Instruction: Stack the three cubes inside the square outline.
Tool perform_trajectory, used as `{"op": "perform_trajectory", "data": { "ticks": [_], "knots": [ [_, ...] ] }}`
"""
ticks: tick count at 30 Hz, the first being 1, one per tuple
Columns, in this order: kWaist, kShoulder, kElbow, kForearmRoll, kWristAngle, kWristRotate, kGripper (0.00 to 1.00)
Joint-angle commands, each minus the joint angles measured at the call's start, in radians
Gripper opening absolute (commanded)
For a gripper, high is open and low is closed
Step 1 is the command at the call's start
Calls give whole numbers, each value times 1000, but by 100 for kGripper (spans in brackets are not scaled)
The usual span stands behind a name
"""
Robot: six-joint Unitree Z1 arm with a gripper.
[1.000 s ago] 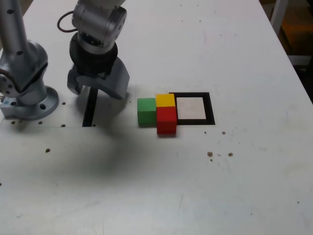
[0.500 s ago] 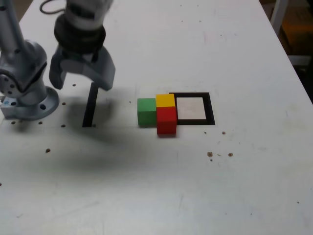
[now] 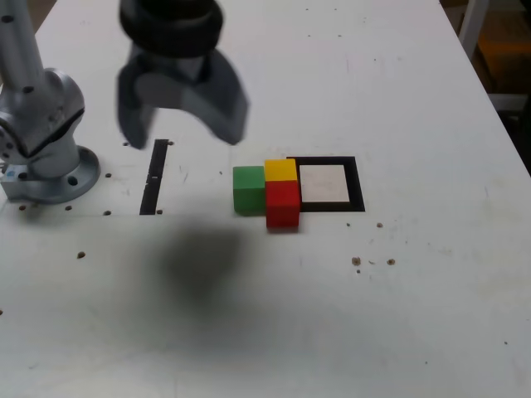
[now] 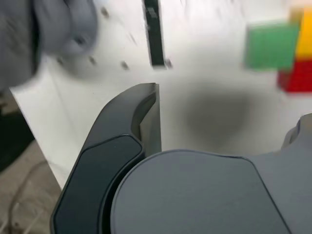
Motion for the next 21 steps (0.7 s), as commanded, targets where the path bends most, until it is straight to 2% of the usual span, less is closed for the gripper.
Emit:
{"op": "perform_trajectory", "data": {
  "ticks": [1,4,6,12,15,21],
  "knots": [
    [-30,47,-36,0,-17,-22,100],
    [-77,107,-171,30,15,-60,100],
    [-91,138,-209,43,25,-72,100],
    [-96,239,-210,32,15,-80,100],
    [-88,270,-172,-18,-3,-85,100],
    [-64,280,-81,-178,-34,-89,100]
  ]
}}
